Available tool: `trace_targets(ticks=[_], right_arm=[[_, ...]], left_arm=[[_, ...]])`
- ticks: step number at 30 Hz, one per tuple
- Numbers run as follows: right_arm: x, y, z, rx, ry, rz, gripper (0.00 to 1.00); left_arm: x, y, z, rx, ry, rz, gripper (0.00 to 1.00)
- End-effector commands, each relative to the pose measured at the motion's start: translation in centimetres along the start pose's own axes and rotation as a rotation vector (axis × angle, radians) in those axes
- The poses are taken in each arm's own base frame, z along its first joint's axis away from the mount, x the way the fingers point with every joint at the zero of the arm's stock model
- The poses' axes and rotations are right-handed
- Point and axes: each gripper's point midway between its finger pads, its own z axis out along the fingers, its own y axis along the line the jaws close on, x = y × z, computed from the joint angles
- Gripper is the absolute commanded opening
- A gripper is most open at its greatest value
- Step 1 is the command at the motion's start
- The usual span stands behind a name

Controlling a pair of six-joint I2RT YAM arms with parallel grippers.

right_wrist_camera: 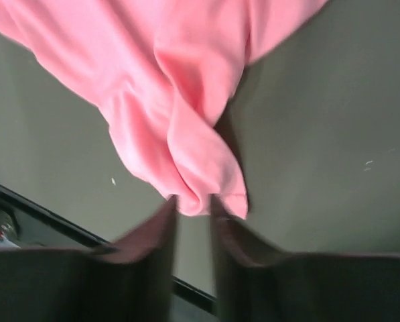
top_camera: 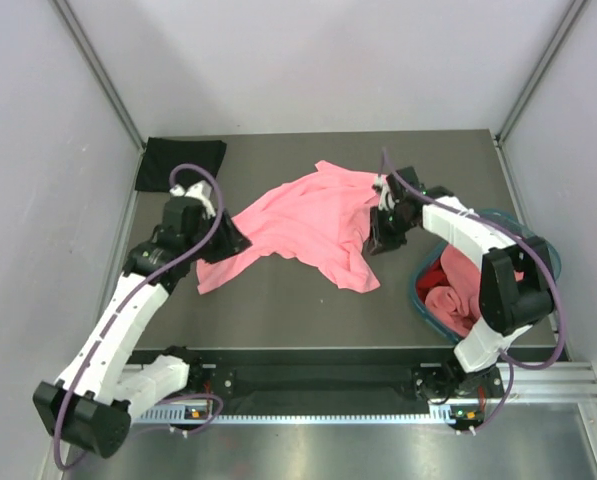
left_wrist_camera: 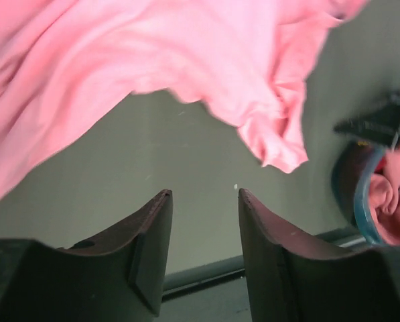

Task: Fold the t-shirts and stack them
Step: Flatten the tshirt out

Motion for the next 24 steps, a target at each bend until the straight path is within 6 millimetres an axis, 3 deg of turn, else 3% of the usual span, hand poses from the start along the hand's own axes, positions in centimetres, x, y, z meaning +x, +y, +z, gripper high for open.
trace_targets(ticks=[1,3,7,13,24], right_arm=[[2.4,-0.2,0.5,-0.013,0.000,0.024,0.16],[3.6,-0.4,0.9,-0.009,0.028,0.029,0.12],[6.3,-1.1,1.6,0.067,0.086,-0.010,0.16],[7.7,-2.1,2.0,0.126,0.113,0.003,0.27],[9.0,-2.8,4.1,0.126,0.169,0.027,0.25]], left_arm=[[0.5,4.3,-2.0,-0.114,-0.042,-0.163,0.48],[1.2,5.9,-2.3,-0.161,-0.029,-0.201,0.47],[2.7,6.7,-1.7,-0.184,0.035,-0.239,0.46],[2.2,6.1,-1.0,-0.148,0.028,-0.262,0.45],[2.3,6.2,-0.7,-0.150,0.041,-0.258,0.44]])
